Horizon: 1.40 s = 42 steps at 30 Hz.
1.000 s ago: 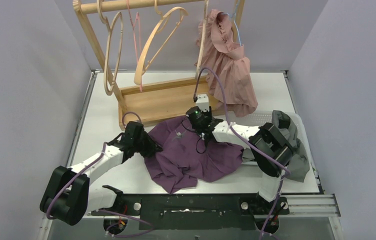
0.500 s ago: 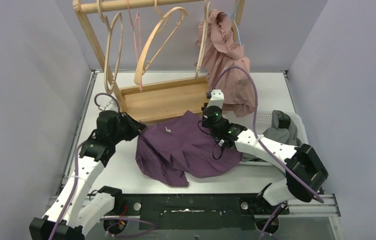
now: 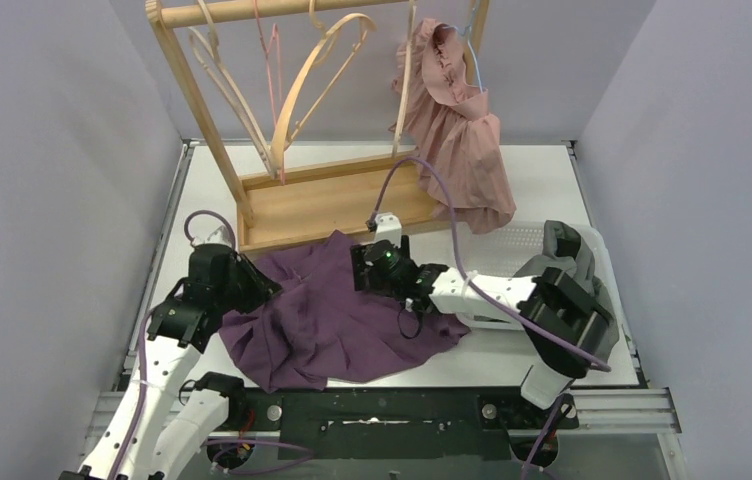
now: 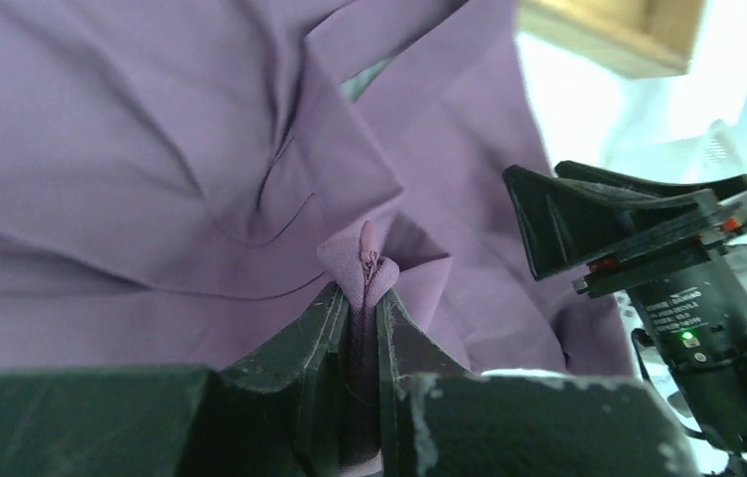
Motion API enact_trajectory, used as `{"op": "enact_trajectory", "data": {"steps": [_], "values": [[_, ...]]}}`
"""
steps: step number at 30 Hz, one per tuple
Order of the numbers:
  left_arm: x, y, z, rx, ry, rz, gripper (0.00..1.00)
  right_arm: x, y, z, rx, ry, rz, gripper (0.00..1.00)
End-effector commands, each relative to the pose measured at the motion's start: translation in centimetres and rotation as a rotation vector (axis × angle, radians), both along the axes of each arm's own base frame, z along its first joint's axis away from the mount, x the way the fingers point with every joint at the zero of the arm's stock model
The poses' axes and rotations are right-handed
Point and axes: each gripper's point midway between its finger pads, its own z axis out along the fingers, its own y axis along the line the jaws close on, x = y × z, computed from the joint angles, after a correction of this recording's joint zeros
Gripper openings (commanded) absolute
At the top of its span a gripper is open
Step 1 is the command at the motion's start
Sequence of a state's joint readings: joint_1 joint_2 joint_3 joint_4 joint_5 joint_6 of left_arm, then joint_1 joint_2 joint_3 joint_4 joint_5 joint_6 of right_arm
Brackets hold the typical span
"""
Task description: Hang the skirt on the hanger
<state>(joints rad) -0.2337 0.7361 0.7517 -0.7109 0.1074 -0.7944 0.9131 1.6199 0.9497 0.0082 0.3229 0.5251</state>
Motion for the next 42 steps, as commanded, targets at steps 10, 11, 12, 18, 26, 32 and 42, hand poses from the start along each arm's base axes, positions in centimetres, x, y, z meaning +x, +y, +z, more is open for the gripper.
{"op": "enact_trajectory", "data": {"steps": [10, 11, 12, 18, 26, 32, 42], "values": [[-1.8, 3.2, -4.5, 0.058, 0.201, 0.236, 0.00, 6.3, 7.5, 1.6, 0.095, -0.033, -0.077, 0.83], [-1.8, 3.2, -4.6, 0.061, 0.203, 0.237, 0.00, 6.8, 7.5, 0.6, 0.063, -0.022, -0.095, 0.83], [-1.8, 3.2, -4.7, 0.061, 0.206, 0.234, 0.00, 7.3, 7.7, 0.3, 0.042, -0.019, -0.106, 0.84], [-1.6, 3.5, -4.7, 0.092, 0.211, 0.227, 0.00, 8.4, 6.9, -2.2, -0.099, 0.008, -0.204, 0.83], [-0.6, 4.6, -2.4, 0.141, 0.128, 0.246, 0.00, 6.8, 3.8, -0.8, -0.125, -0.027, -0.253, 0.16], [0.6, 6.6, 3.0, 0.196, -0.060, 0.302, 0.00, 4.0, 0.6, 5.0, -0.038, -0.110, -0.278, 0.00], [0.7, 7.9, 13.5, 0.185, -0.412, 0.333, 0.00, -2.8, -5.5, 13.9, 0.211, -0.273, -0.322, 0.00]]}}
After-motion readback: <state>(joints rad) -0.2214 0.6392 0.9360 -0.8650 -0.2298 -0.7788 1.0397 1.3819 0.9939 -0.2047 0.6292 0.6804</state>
